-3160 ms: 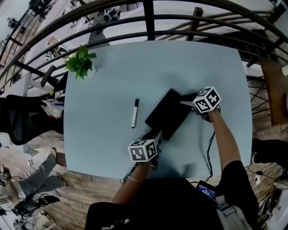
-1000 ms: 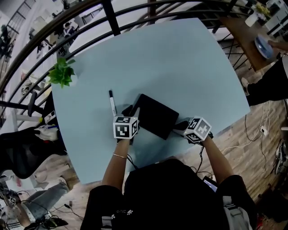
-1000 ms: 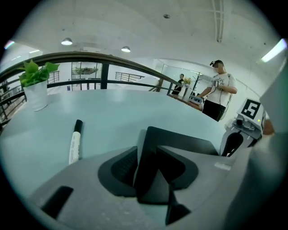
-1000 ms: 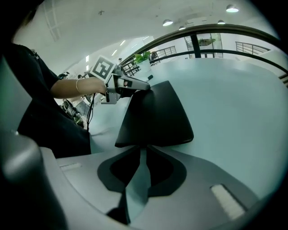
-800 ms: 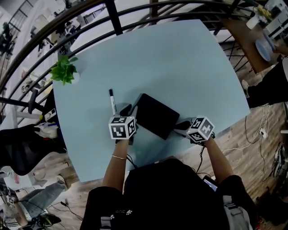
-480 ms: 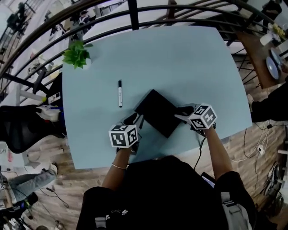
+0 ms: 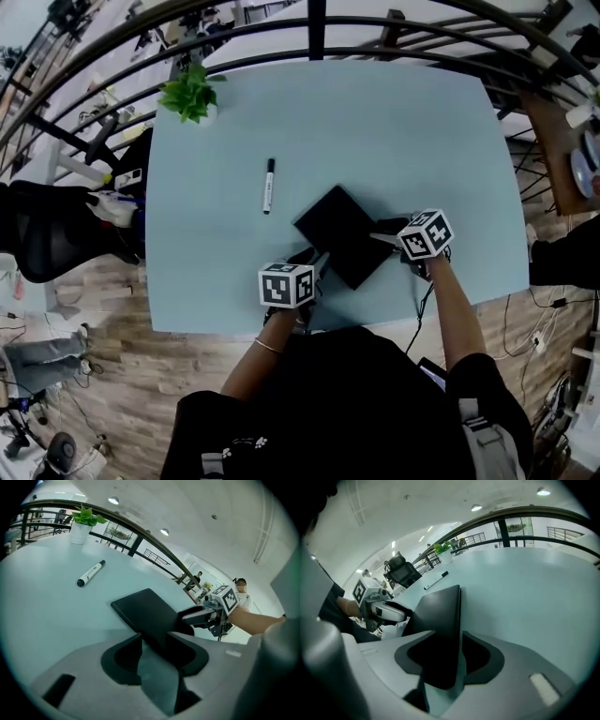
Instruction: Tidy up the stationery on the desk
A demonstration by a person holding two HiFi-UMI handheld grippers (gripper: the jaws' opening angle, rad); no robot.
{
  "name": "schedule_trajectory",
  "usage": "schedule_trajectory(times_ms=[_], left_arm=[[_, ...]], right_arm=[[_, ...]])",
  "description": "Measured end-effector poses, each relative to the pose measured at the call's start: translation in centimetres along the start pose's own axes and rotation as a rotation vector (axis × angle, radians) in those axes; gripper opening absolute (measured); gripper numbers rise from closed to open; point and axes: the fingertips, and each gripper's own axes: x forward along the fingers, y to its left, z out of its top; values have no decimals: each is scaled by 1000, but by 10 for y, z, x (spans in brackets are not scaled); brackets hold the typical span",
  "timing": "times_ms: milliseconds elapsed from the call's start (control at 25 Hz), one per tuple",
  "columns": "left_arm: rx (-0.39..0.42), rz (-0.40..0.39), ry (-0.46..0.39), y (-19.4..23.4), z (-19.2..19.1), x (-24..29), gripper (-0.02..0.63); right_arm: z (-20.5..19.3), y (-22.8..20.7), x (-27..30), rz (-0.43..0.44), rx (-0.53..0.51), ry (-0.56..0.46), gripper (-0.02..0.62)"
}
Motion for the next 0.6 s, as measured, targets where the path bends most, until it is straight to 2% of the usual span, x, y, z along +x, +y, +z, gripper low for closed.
schedule_trajectory(times_ms=[160, 320, 440, 600], left_arm=[[-9, 7, 5, 2, 3, 5, 158], [-7, 16, -2, 8, 8, 4, 158], [20, 42, 3, 16, 12, 3, 158], [59, 70, 7, 24, 19, 1, 156]], right_arm=[[-3, 1, 0, 36, 37, 3, 160], [-11, 12, 0, 47, 18, 39, 152], [-20, 25, 3, 58, 19, 49, 147], [-27, 39, 6, 51, 63, 11, 143]])
